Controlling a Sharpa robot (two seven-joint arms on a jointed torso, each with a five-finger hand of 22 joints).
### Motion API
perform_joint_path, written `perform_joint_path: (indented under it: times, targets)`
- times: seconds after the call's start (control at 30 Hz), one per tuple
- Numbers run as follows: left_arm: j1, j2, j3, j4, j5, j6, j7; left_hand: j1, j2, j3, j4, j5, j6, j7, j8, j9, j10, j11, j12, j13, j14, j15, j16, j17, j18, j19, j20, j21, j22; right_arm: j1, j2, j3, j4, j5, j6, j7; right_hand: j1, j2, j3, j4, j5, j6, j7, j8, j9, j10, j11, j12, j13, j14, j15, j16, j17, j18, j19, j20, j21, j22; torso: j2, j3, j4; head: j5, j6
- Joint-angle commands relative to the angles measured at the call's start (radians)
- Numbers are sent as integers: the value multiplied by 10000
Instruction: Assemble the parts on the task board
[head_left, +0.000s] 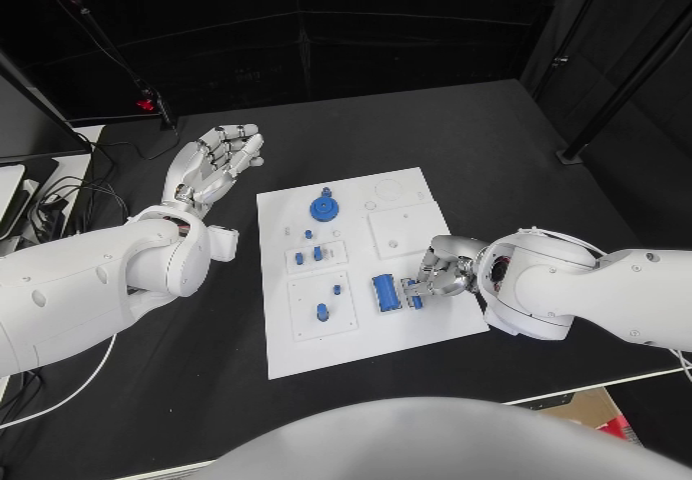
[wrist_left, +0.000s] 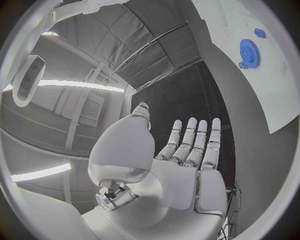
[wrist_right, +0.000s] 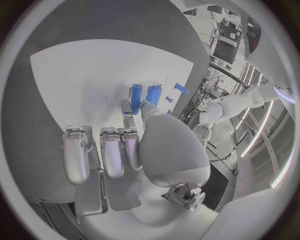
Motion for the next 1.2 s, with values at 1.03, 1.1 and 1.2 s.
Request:
perform_joint_path:
  times: [1.03, 1.1, 1.2]
  targets:
    - [15, -27, 10, 36, 18, 94, 946, -10, 119, -72, 12, 64, -87, 1531, 77, -16, -21, -12, 49, -18, 6, -30, 45, -26, 49, -24, -9, 55, -10, 7, 345, 1, -139, -1301, 719, -293, -1119, 111, -1138, 643, -643, -40, 159, -492, -133, 1058, 121, -35, 2628, 1040, 106, 25, 2633, -73, 1040, 120, 34, 2635, -2, -4, -6, 81, 1]
    - [15, -26, 10, 33, 18, 94, 945, -9, 120, -73, 12, 66, -87, 1531, 78, -16, -21, -12, 50, -19, 6, -30, 47, -28, 49, -24, -9, 55, -10, 7, 345, 1, -140, -1302, 697, -281, -1294, 163, -1301, 645, -671, -37, 163, -508, -131, 1058, 125, -35, 2628, 1040, 110, 25, 2633, -73, 1040, 126, 34, 2635, -5, -2, -7, 85, 1]
    - [15, -23, 10, 29, 18, 96, 943, 1, 129, -84, 12, 90, -90, 1532, 86, -23, -23, -13, 62, -29, 7, -30, 59, -45, 49, -25, -9, 56, -12, 7, 340, 1, -137, -1303, 639, -253, -1441, 245, -1455, 648, -687, -31, 164, -523, -127, 1058, 127, -35, 2628, 1040, 113, 25, 2633, -73, 1040, 130, 34, 2635, -4, -1, -1, 84, 1]
